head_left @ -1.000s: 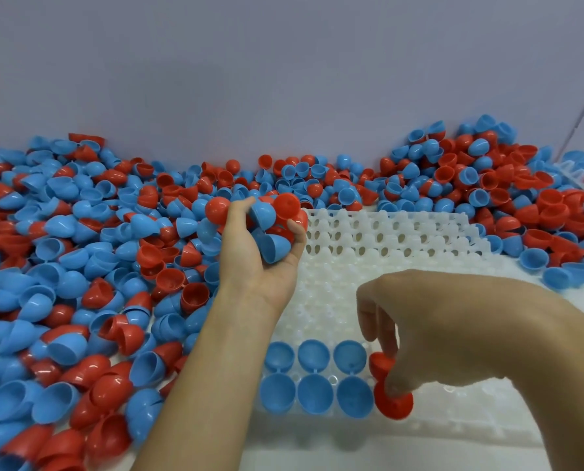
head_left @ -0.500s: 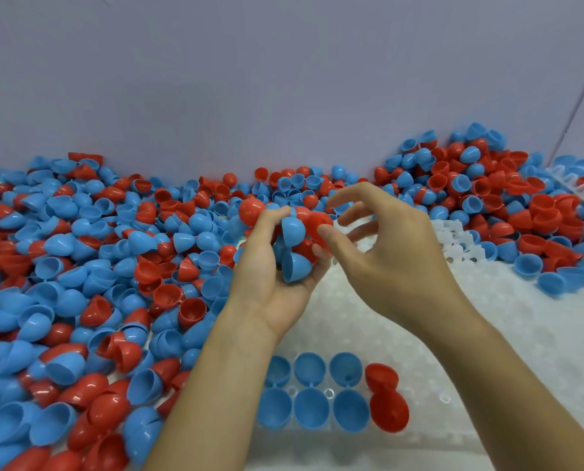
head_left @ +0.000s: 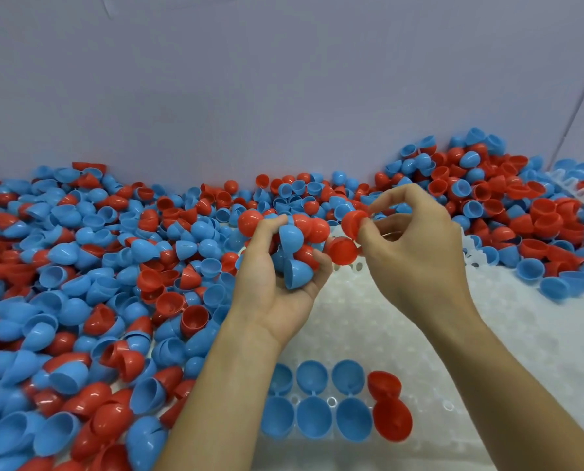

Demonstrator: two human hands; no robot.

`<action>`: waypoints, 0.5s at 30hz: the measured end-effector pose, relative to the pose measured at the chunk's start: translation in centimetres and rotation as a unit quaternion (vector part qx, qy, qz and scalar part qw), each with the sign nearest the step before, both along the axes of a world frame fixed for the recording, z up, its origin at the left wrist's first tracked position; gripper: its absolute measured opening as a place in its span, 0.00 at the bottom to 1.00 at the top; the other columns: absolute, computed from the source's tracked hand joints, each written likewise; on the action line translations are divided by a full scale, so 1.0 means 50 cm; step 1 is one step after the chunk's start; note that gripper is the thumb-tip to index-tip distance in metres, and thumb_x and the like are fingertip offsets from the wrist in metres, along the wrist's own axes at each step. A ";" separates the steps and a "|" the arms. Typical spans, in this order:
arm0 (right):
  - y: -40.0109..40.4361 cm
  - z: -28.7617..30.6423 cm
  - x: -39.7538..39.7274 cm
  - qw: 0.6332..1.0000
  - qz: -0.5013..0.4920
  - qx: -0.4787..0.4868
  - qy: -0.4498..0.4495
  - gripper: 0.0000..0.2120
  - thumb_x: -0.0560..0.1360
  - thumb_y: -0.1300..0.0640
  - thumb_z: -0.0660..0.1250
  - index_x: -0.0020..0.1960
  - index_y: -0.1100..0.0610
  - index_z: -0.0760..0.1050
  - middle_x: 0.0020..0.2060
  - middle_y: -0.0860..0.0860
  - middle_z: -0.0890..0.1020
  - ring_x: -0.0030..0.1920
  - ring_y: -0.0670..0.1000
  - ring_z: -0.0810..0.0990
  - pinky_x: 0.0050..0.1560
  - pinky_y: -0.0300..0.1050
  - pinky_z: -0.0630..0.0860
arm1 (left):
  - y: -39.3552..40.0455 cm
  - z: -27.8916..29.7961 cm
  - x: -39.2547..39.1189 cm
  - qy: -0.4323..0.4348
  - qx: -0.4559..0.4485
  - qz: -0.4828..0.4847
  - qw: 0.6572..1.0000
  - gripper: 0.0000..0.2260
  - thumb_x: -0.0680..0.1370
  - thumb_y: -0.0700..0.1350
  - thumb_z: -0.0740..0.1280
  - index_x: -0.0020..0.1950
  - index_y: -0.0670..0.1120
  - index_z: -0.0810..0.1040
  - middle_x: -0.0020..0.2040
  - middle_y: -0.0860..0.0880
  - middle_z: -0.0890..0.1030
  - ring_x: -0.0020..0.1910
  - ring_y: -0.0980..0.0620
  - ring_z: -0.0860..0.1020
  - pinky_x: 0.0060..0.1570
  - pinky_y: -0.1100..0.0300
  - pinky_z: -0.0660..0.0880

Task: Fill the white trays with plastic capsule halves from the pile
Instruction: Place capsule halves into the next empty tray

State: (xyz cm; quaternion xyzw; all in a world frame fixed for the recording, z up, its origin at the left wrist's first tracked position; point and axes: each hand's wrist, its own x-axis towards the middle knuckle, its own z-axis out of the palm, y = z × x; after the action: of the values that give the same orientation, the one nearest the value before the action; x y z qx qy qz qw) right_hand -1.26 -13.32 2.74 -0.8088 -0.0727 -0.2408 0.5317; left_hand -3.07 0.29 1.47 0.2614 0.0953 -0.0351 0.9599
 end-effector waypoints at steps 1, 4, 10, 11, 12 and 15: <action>-0.001 0.002 0.000 1.000 -0.004 0.007 0.001 0.11 0.76 0.57 0.71 0.44 0.45 0.70 0.28 0.43 0.80 0.36 0.36 0.81 0.30 0.29 0.75 | 0.001 0.001 0.000 0.000 -0.002 -0.001 1.000 0.05 0.78 0.43 0.69 0.47 0.41 0.79 0.40 0.43 0.83 0.35 0.51 0.80 0.31 0.63 0.77; -0.007 0.008 -0.002 1.000 -0.003 0.019 0.008 0.12 0.75 0.58 0.72 0.42 0.46 0.71 0.27 0.44 0.81 0.33 0.41 0.83 0.31 0.40 0.81 | 0.001 0.002 -0.001 0.006 -0.001 0.003 1.000 0.06 0.78 0.43 0.69 0.45 0.41 0.80 0.39 0.43 0.83 0.33 0.50 0.81 0.30 0.63 0.77; -0.006 0.012 -0.008 0.999 0.045 0.005 0.029 0.13 0.74 0.63 0.71 0.39 0.46 0.80 0.30 0.47 0.84 0.31 0.46 0.85 0.31 0.44 0.82 | 0.001 -0.002 0.002 0.018 0.015 0.012 1.000 0.06 0.78 0.44 0.68 0.49 0.42 0.79 0.41 0.44 0.82 0.34 0.52 0.80 0.28 0.64 0.76; -0.007 0.012 -0.006 0.998 0.054 0.012 0.034 0.13 0.75 0.64 0.70 0.39 0.46 0.81 0.31 0.47 0.84 0.32 0.46 0.85 0.30 0.41 0.81 | 0.002 -0.002 0.003 0.019 0.015 0.013 1.000 0.06 0.78 0.44 0.69 0.50 0.42 0.79 0.41 0.44 0.82 0.34 0.52 0.80 0.28 0.64 0.76; -0.007 0.011 -0.005 0.997 0.061 0.017 0.038 0.13 0.75 0.64 0.70 0.40 0.46 0.81 0.31 0.46 0.85 0.32 0.45 0.85 0.30 0.38 0.80 | 0.002 -0.002 0.003 0.020 0.015 0.015 1.000 0.06 0.78 0.44 0.69 0.50 0.42 0.79 0.41 0.44 0.83 0.34 0.52 0.80 0.28 0.64 0.76; -0.008 0.009 -0.002 0.997 0.073 0.007 0.033 0.15 0.75 0.65 0.68 0.40 0.46 0.82 0.33 0.45 0.85 0.34 0.45 0.85 0.33 0.38 0.82 | 0.002 -0.001 0.001 0.017 0.010 0.014 1.000 0.05 0.78 0.44 0.68 0.48 0.42 0.79 0.39 0.44 0.83 0.33 0.52 0.80 0.29 0.65 0.76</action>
State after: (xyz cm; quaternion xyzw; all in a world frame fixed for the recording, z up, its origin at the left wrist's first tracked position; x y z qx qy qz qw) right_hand -1.35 -13.72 3.21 -0.8048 -0.1122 -0.1749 0.5560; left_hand -3.00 0.42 1.43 0.2686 0.1159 -0.0253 0.9559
